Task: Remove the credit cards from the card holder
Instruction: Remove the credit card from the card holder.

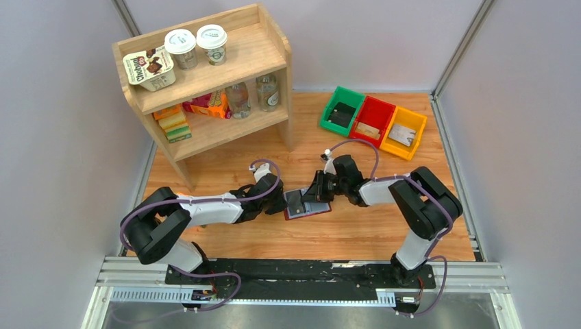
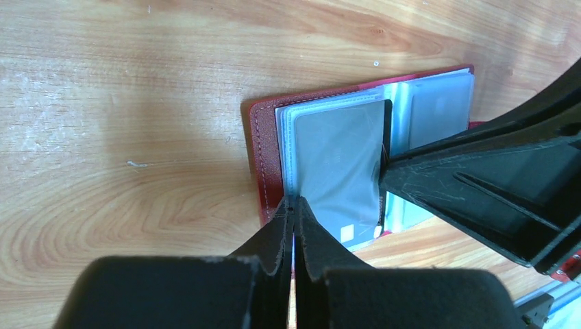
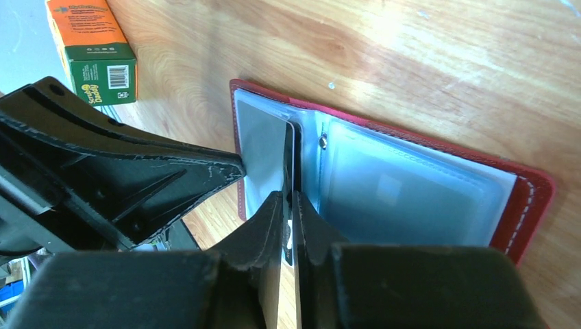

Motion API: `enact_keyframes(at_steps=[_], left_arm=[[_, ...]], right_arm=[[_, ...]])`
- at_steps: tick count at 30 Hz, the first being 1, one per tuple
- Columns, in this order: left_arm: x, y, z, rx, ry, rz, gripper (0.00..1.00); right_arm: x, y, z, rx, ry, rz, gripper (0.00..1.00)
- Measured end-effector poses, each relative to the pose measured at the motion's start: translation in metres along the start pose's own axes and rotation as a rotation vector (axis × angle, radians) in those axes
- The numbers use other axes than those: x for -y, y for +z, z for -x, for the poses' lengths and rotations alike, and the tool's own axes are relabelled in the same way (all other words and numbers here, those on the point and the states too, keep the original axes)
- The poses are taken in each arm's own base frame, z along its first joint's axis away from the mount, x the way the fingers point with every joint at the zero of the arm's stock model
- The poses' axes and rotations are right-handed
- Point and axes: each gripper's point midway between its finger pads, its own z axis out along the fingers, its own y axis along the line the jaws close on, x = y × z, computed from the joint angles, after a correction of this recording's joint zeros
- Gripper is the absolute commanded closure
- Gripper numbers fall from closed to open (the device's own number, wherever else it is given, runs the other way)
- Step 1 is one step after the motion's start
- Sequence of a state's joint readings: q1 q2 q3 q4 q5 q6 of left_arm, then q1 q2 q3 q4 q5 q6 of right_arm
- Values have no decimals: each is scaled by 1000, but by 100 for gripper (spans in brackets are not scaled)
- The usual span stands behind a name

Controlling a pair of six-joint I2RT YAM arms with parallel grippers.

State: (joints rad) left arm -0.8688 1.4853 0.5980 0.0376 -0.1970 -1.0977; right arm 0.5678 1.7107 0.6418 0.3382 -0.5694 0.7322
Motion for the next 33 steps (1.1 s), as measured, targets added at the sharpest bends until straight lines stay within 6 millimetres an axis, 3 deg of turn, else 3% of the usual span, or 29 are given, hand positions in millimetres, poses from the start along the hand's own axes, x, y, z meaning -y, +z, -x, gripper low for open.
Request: enact_keyframes(at_steps=[4,7,16,23,33], left_arm=[[1,0,0,-2,-1,-2,100],[1,0,0,-4,0,-2,100],[2,1,0,-2,-2,-7,100],[9,6,-2,-13,-5,-33,100],[10,7,-3,-18,-5,-35,100]], right_arm=[[7,3,-2,-10,15,-13,88],[7,4,-2,-18,17,-6,100],[7,1,1,-19,17,2,100],[11,-13,6,-18,24,-22,100],[27,-20,2,-40,67,-95,100]])
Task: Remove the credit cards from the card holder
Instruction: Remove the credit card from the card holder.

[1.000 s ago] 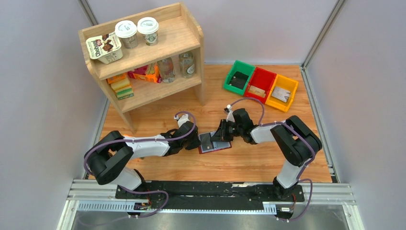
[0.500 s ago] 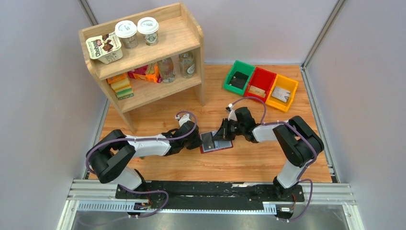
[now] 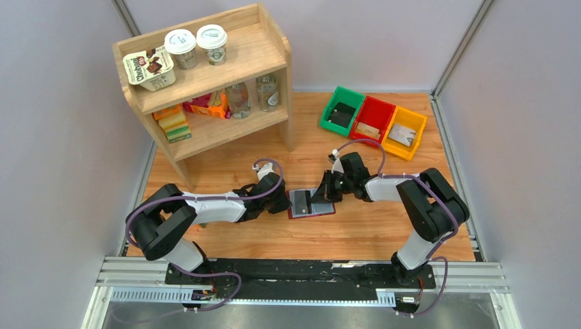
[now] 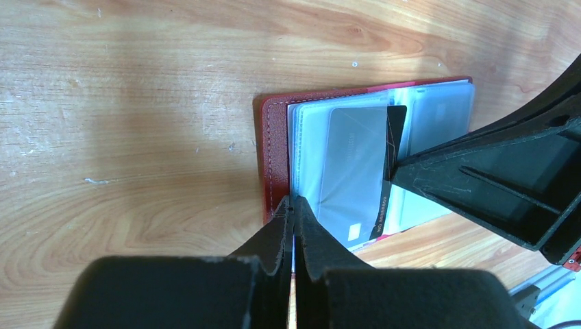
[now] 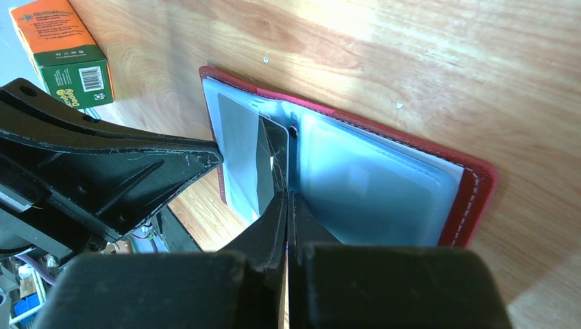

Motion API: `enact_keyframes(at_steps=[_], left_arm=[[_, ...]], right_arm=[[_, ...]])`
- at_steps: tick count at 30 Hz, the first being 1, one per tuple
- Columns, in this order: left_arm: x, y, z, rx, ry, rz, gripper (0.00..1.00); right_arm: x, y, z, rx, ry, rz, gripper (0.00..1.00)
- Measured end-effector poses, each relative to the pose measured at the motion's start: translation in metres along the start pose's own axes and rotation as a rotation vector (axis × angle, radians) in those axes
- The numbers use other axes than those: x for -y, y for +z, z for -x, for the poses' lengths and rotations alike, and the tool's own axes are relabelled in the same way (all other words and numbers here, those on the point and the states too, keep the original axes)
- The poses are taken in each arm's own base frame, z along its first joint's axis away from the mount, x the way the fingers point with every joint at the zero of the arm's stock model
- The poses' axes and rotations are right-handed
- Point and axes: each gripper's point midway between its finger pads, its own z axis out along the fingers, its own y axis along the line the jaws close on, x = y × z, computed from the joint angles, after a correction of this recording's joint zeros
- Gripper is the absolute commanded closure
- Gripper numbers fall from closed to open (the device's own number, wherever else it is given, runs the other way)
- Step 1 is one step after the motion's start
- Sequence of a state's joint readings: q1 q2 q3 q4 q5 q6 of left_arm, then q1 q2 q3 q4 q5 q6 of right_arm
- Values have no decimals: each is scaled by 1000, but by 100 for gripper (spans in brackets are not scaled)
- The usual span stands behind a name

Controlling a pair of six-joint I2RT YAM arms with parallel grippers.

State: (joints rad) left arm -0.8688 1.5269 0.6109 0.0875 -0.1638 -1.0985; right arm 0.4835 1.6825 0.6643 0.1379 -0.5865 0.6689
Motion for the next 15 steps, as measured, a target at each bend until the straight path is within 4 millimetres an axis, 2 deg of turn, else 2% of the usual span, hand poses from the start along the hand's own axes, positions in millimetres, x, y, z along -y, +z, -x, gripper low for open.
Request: enact_keyframes(at_steps=[3,8,10,15], left_arm=[[0,0,0,-1,0,-1,100],[1,1,0,-2,0,-2,100],[1,1,0,-2,0,-2,100],[1,1,0,-2,0,-1,100]], right_arm=[[2,-2,2,3,9,-7,99],[3,-6,4,12,12,-16,80],[2,-6,4,12,16,-12,76],[-4,-6,5,14,9,20,75]])
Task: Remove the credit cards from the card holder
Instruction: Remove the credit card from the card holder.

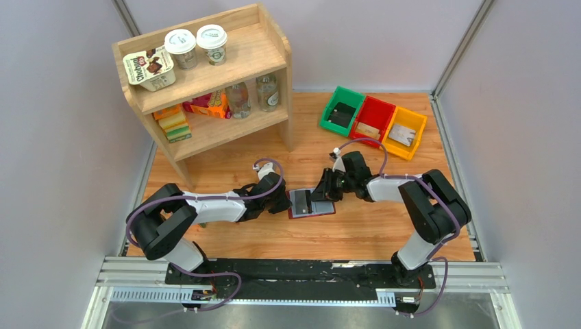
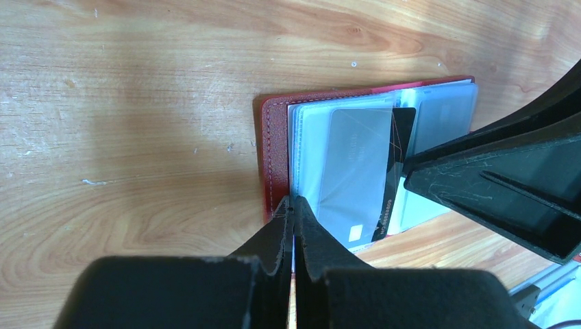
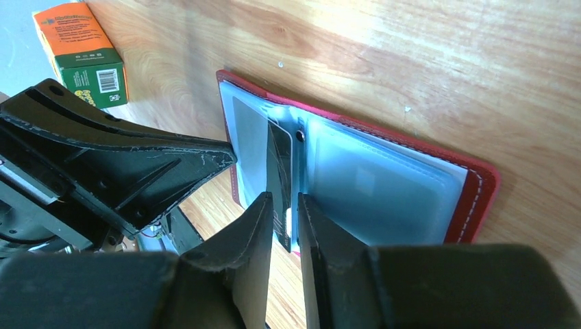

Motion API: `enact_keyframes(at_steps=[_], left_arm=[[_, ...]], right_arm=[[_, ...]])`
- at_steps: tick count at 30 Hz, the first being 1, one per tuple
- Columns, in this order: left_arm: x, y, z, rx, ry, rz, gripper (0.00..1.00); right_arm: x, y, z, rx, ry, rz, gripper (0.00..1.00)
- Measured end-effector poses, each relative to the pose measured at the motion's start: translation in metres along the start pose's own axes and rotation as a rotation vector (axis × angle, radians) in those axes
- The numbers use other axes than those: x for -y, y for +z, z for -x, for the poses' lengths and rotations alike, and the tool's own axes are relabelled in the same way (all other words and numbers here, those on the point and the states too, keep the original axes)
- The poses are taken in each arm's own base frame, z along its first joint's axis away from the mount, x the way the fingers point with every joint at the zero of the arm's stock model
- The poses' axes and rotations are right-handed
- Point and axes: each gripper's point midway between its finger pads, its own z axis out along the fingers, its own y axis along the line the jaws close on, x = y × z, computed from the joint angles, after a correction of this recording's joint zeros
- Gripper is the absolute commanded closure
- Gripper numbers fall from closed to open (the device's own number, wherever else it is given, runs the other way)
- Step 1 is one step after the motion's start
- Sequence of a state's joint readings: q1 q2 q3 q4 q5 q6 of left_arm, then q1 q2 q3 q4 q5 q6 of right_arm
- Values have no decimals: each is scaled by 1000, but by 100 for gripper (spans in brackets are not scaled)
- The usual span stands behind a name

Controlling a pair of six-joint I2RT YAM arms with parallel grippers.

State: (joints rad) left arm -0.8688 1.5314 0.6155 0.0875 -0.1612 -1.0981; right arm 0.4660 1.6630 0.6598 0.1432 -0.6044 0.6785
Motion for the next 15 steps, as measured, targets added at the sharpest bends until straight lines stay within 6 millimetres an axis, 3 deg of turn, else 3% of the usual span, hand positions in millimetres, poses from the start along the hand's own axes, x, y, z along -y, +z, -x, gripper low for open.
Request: enact_keyframes(at_steps=[15], left_arm=[[0,0,0,0,0,0,100]], right_arm=[[1,10,-3,-29,6,56,75]])
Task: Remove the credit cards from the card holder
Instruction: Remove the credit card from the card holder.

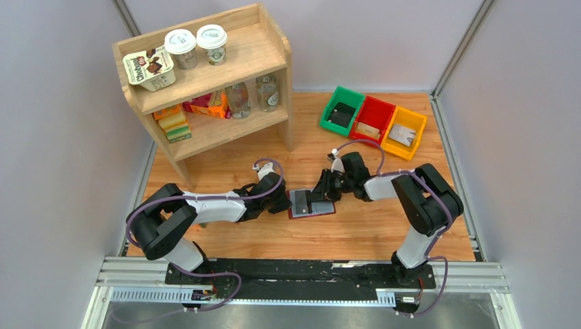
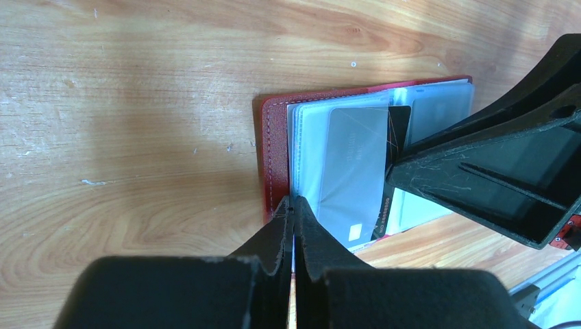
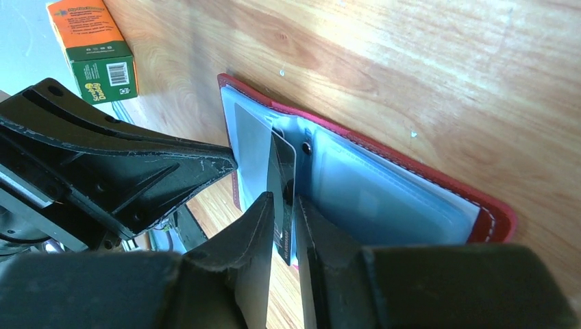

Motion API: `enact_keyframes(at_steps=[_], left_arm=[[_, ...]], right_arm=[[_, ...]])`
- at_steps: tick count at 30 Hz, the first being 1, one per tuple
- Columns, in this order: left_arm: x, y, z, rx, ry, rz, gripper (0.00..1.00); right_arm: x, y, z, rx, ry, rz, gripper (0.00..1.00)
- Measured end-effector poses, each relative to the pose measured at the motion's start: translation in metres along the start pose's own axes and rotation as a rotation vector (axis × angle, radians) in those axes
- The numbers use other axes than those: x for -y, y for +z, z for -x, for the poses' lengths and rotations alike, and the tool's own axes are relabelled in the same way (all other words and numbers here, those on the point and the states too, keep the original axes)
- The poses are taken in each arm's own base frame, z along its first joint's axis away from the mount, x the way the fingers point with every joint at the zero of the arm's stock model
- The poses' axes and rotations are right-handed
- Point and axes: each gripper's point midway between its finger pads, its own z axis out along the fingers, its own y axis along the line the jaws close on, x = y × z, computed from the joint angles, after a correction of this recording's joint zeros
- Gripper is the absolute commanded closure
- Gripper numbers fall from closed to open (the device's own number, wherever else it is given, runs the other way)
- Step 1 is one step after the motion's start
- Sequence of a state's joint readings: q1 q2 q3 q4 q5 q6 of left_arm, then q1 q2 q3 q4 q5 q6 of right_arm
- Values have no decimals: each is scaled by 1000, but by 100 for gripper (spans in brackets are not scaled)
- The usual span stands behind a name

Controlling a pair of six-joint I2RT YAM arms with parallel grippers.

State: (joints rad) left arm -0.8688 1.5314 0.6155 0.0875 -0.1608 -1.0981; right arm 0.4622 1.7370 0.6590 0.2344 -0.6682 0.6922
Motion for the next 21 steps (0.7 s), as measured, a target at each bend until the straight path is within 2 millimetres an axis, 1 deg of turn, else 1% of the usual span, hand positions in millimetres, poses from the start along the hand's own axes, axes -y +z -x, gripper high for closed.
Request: enact_keyframes(at_steps=[3,5,6,9,10,16,21], left_arm=[[0,0,0,0,0,0,100],[0,0,0,0,0,-1,100],[0,0,0,0,0,-1,100],[0,0,0,0,0,0,100],[0,0,0,0,0,0,100],[0,0,0,0,0,-1,100],[1,0,0,0,0,-2,100]], right_arm=[[-1,1,0,-5,-2,15,76],[-2,2,-1,-9,-2,24,79],[-2,3,-1,-12,-2,27,82],[-1,3,-1,-15,4,32,97],[-2,3,-1,-18,8,37,100],[0,-3,5,-5,21,48,100],[8,-21,15,30,31,15,100]])
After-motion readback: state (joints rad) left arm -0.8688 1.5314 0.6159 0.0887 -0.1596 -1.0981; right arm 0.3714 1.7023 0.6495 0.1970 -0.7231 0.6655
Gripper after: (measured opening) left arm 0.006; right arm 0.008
